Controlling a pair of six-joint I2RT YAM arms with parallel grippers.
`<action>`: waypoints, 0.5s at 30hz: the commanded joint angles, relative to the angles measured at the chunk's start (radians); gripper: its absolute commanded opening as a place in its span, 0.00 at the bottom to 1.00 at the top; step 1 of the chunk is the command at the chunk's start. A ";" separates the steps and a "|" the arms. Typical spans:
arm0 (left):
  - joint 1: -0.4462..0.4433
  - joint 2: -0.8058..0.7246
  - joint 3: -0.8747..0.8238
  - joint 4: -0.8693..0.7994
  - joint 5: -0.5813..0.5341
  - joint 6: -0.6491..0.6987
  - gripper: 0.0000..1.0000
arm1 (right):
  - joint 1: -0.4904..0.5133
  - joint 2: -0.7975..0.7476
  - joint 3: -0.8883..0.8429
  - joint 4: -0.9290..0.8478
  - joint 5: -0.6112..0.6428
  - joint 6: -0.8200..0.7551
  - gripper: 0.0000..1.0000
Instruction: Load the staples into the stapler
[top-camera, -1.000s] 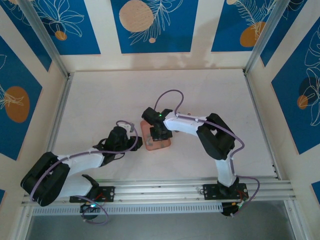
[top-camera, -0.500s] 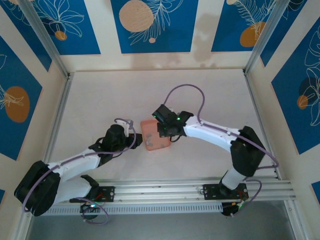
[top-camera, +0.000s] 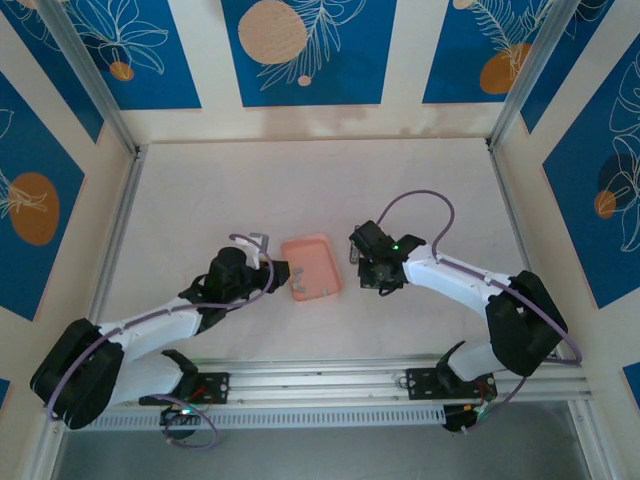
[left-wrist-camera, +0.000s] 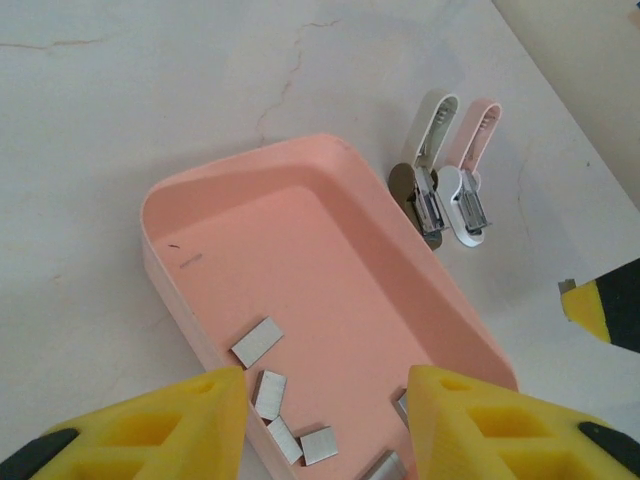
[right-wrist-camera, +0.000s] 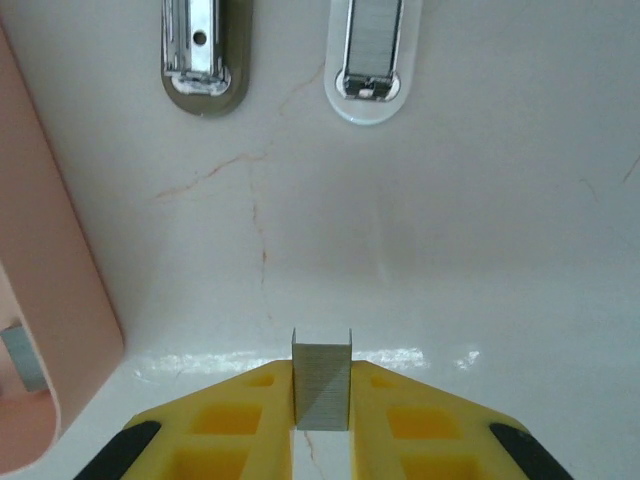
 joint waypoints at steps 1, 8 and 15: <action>0.004 0.019 -0.006 0.042 0.000 -0.009 0.46 | -0.013 -0.024 -0.005 0.076 0.005 0.003 0.19; 0.003 0.016 -0.008 0.048 -0.039 0.004 0.47 | -0.047 0.076 0.036 0.216 0.014 -0.012 0.19; 0.003 -0.009 -0.020 0.039 -0.103 0.045 0.48 | -0.070 0.226 0.137 0.214 0.020 -0.042 0.19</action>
